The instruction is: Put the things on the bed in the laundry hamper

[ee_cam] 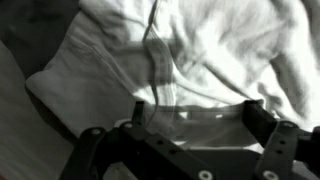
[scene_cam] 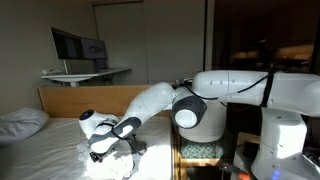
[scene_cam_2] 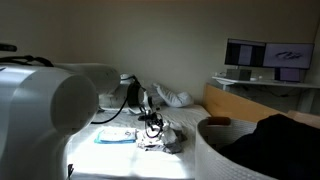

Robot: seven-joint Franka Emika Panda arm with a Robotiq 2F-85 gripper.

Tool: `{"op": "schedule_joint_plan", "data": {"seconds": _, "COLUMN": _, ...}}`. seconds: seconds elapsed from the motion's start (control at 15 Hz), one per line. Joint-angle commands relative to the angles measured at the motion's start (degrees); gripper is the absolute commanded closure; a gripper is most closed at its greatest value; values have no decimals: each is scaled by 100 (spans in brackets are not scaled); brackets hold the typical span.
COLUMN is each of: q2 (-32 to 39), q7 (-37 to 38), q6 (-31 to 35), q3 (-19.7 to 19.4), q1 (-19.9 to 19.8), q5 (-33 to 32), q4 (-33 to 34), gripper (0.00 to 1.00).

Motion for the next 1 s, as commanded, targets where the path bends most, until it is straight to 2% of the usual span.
{"op": "schedule_joint_plan", "data": {"seconds": 0.0, "q2": -321, "q7": -612, "q6": 322, "q3": 621, "q1": -241, "q5": 428, "q4": 8, "gripper": 0}}
{"op": "schedule_joint_plan", "data": {"seconds": 0.27, "q2": -658, "q7": -1174, "q6": 324, "q3": 1327, "q1": -362, "q5": 799, "q4": 154, "gripper": 0}}
{"op": "schedule_joint_plan", "data": {"seconds": 0.4, "q2": -694, "q7": -1214, "q6": 87, "q3": 1542, "q1": -254, "q5": 854, "q4": 311, "gripper": 0}}
{"op": "schedule_joint_plan", "data": {"seconds": 0.87, "q2": -619, "q7": -977, "q6": -1352, "q3": 1642, "q1": -165, "q5": 756, "q4": 369, "gripper": 0}}
{"op": "schedule_joint_plan", "data": {"seconds": 0.93, "q2": -564, "q7": -947, "q6": -1028, "q3": 1600, "q1": -155, "q5": 691, "q4": 435, "gripper": 0}}
